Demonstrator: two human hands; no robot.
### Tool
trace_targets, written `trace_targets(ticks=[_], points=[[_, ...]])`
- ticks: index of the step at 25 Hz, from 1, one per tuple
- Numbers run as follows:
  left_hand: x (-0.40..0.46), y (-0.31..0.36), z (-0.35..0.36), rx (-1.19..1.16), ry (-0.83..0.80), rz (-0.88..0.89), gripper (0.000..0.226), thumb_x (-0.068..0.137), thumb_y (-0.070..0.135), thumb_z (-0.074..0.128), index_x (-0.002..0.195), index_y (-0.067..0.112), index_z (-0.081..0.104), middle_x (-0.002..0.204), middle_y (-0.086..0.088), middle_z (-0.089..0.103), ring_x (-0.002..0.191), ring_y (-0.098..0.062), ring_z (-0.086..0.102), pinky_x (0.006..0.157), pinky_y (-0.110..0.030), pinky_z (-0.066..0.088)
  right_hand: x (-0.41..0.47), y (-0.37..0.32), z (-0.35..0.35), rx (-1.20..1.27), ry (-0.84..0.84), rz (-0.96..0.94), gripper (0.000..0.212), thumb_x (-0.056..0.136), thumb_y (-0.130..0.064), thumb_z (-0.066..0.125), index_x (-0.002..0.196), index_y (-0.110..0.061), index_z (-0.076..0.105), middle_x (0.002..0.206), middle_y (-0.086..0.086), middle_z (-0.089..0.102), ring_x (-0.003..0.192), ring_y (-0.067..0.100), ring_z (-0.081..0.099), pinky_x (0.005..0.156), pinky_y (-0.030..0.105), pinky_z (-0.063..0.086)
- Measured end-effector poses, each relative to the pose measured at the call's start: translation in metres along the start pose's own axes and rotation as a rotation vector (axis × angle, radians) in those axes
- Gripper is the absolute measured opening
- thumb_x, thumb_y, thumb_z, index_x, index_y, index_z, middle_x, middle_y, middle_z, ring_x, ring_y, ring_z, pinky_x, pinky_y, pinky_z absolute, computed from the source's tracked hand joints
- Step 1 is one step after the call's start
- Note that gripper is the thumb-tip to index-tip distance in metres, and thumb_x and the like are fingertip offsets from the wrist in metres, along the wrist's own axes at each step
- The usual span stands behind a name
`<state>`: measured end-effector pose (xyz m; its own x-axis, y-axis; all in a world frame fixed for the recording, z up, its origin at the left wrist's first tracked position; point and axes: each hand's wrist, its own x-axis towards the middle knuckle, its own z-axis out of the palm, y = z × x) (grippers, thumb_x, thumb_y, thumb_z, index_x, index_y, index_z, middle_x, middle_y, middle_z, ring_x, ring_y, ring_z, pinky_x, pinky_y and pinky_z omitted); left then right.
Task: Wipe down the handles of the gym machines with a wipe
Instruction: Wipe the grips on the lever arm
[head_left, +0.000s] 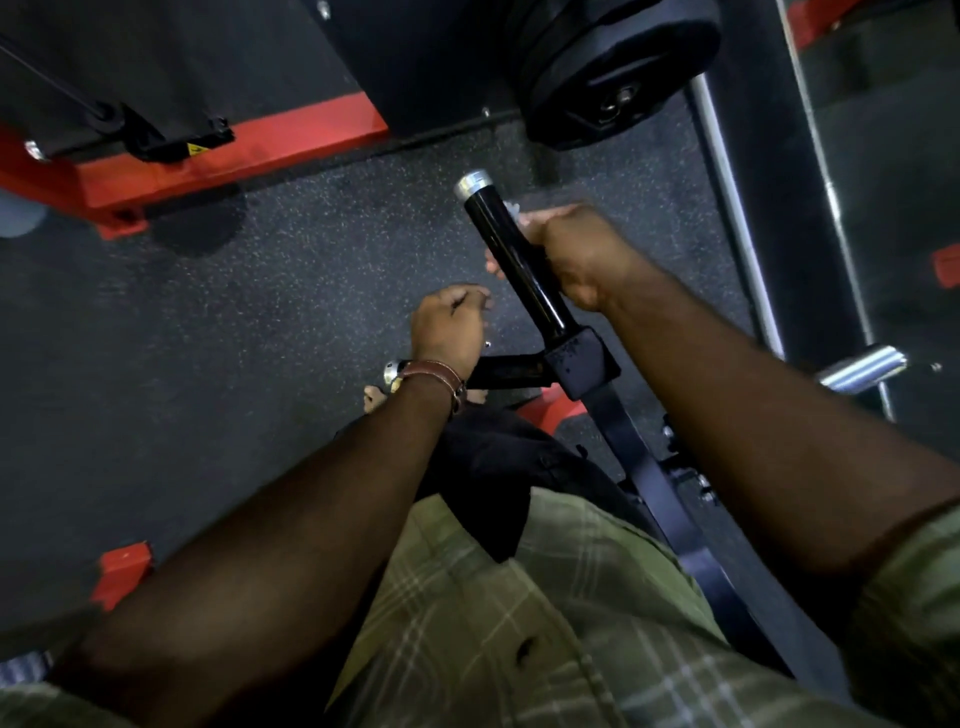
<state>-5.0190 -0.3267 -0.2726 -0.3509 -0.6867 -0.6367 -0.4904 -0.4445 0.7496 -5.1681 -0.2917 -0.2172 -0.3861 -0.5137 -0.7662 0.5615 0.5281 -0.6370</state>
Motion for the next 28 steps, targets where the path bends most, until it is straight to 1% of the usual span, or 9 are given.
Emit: trace_targets(ticks=[4,6,8,11,14,17,20,23,28], points=[[0.001,0.004,-0.011,-0.085,-0.07,-0.093,0.023,0.096,0.001,0.051,0.088,0.005,0.072,0.086,-0.01,0.073,0.069,-0.02,0.064,0.069,-0.028,0.055,-0.029,0.014,-0.016,-0.738,0.31,-0.212,0.027,0.093,-0.028,0.068,0.08,-0.005,0.076,0.073,0.007,0.07,0.07,0.021,0.066,0.07,0.028,0.054],[-0.002,0.005,-0.02,-0.023,-0.157,-0.117,0.02,0.094,0.0,0.056,0.085,0.007,0.072,0.089,-0.011,0.072,0.068,-0.02,0.062,0.073,-0.028,0.053,-0.046,0.017,-0.014,-1.012,0.384,-0.245,0.019,0.093,-0.029,0.069,0.085,-0.014,0.078,0.075,0.006,0.069,0.075,0.02,0.064,0.071,0.025,0.048],[-0.006,0.004,-0.025,0.065,-0.228,-0.113,0.021,0.091,-0.002,0.061,0.082,0.012,0.073,0.092,-0.011,0.073,0.076,-0.021,0.063,0.081,-0.031,0.053,-0.049,0.01,0.0,-1.054,0.384,-0.292,0.018,0.094,-0.031,0.067,0.096,-0.017,0.078,0.08,0.01,0.069,0.079,0.024,0.065,0.072,0.024,0.047],[-0.011,0.003,-0.029,0.197,-0.31,-0.078,0.017,0.089,-0.007,0.062,0.095,0.003,0.074,0.095,-0.008,0.072,0.083,-0.012,0.065,0.08,-0.018,0.053,-0.03,-0.008,0.026,-1.076,0.284,-0.463,0.032,0.095,-0.043,0.06,0.113,-0.022,0.075,0.095,0.014,0.073,0.087,0.03,0.068,0.076,0.031,0.052],[-0.015,0.007,-0.034,0.239,-0.341,-0.063,0.016,0.089,-0.009,0.063,0.1,-0.004,0.072,0.091,-0.01,0.072,0.085,-0.013,0.066,0.089,-0.023,0.053,-0.033,-0.002,0.021,-1.053,0.229,-0.525,0.026,0.096,-0.039,0.062,0.114,-0.025,0.074,0.102,0.004,0.072,0.09,0.023,0.067,0.08,0.027,0.051],[-0.011,0.012,-0.035,0.259,-0.372,-0.107,0.022,0.092,-0.017,0.05,0.107,-0.016,0.066,0.077,-0.004,0.071,0.065,-0.001,0.068,0.073,-0.014,0.056,-0.056,0.02,-0.006,-1.259,0.179,-0.417,0.024,0.092,-0.031,0.069,0.115,-0.024,0.074,0.112,0.007,0.072,0.099,0.024,0.068,0.09,0.033,0.055],[-0.011,0.018,-0.033,0.326,-0.379,-0.11,0.024,0.093,-0.017,0.047,0.11,-0.016,0.065,0.089,-0.014,0.071,0.057,0.004,0.065,0.061,-0.008,0.051,-0.062,0.018,-0.011,-1.354,0.156,-0.507,0.024,0.092,-0.027,0.067,0.113,-0.019,0.074,0.118,0.009,0.068,0.101,0.029,0.065,0.087,0.036,0.054],[-0.007,0.021,-0.031,0.362,-0.414,-0.137,0.023,0.094,-0.014,0.049,0.111,-0.013,0.066,0.087,-0.012,0.07,0.057,0.004,0.065,0.059,-0.008,0.049,-0.049,-0.018,0.015,-1.165,0.258,-0.641,0.026,0.085,-0.037,0.07,0.088,-0.011,0.066,0.101,0.011,0.065,0.09,0.031,0.064,0.076,0.042,0.052],[-0.006,0.02,-0.035,0.343,-0.405,-0.177,0.022,0.091,-0.015,0.055,0.111,-0.015,0.065,0.071,-0.001,0.07,0.054,0.004,0.064,0.058,-0.009,0.051,-0.035,-0.022,0.021,-1.294,0.311,-0.612,0.031,0.086,-0.044,0.071,0.094,-0.014,0.07,0.097,0.006,0.066,0.104,0.029,0.06,0.074,0.034,0.046]])
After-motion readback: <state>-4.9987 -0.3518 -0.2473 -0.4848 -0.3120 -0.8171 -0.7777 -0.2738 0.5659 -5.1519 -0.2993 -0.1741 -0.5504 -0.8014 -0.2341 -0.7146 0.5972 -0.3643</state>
